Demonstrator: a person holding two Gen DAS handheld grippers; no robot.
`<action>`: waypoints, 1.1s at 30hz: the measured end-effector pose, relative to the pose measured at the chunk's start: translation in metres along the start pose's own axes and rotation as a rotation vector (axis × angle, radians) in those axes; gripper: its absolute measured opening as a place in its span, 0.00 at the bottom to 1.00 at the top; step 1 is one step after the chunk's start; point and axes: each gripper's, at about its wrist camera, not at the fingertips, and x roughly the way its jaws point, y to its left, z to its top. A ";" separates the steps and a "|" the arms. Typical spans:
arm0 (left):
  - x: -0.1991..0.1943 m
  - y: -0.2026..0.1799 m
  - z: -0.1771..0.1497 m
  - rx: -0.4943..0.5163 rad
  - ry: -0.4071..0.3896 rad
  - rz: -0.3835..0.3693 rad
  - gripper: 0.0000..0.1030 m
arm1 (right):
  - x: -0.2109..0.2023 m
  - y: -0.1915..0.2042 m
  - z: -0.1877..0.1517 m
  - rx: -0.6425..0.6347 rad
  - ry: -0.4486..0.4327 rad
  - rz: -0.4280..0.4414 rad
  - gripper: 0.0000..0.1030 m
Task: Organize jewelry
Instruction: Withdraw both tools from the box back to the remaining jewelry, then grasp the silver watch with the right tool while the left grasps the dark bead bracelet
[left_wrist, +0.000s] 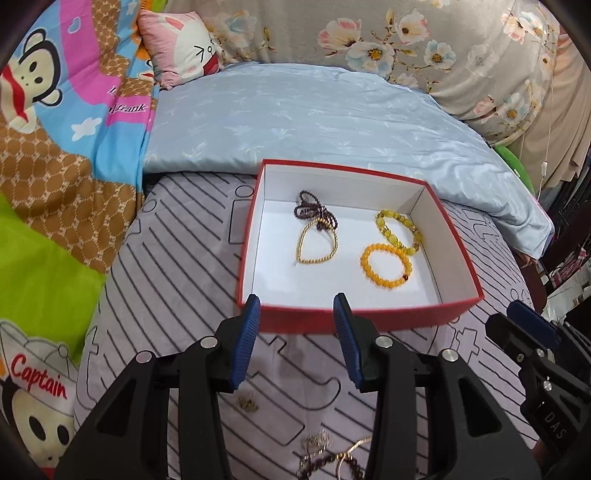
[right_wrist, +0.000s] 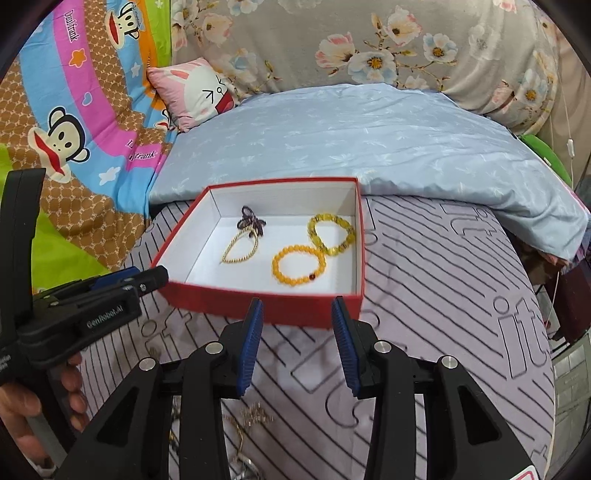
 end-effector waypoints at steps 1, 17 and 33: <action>-0.003 0.001 -0.004 -0.001 0.004 0.000 0.38 | -0.003 0.000 -0.005 -0.003 0.004 0.001 0.37; -0.026 0.021 -0.083 -0.012 0.096 0.030 0.38 | -0.028 0.020 -0.097 -0.043 0.149 0.054 0.37; -0.031 0.028 -0.133 -0.008 0.181 0.031 0.38 | -0.022 0.049 -0.138 -0.058 0.252 0.138 0.37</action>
